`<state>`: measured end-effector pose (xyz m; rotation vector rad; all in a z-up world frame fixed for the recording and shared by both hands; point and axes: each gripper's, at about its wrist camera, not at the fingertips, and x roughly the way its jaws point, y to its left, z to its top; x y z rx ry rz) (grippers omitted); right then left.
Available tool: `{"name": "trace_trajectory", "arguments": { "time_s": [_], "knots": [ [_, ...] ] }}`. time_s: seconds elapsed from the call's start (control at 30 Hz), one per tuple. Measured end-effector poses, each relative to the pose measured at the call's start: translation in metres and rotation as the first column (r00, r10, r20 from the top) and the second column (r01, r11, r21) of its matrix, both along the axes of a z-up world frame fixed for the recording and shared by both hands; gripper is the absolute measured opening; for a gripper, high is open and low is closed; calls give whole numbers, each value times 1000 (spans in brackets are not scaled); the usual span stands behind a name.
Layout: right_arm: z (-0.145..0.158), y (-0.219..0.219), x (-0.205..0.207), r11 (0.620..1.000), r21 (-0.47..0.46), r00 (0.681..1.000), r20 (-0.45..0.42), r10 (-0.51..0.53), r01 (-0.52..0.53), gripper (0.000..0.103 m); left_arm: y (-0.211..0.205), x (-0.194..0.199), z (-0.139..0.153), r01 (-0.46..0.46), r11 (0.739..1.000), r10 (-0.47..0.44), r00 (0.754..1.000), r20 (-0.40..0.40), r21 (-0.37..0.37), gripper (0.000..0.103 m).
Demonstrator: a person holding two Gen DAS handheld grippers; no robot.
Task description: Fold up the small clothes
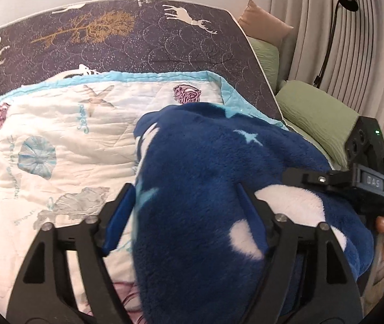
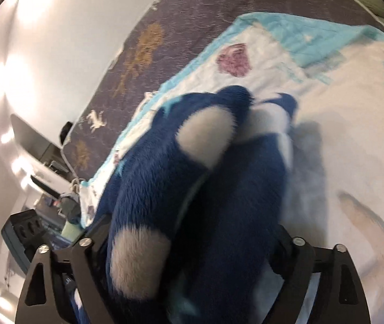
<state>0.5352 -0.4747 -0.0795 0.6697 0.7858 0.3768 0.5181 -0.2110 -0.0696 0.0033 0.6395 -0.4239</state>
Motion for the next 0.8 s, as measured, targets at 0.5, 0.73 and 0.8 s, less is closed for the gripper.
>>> {"name": "trace_trajectory", "arguments": {
  "time_s": [0.5, 0.73, 0.8],
  "knots": [
    [115, 62, -213, 864, -477, 984, 140, -106, 161, 90, 23, -150, 89, -14, 997, 6, 995, 100, 79, 89],
    [148, 123, -337, 772, -552, 942, 278, -187, 316, 94, 36, -260, 123, -41, 995, 27, 988, 151, 89, 95],
    [154, 131, -363, 787, -520, 937, 280, -210, 332, 97, 42, -289, 129, -48, 996, 35, 987, 154, 80, 96]
  ]
}}
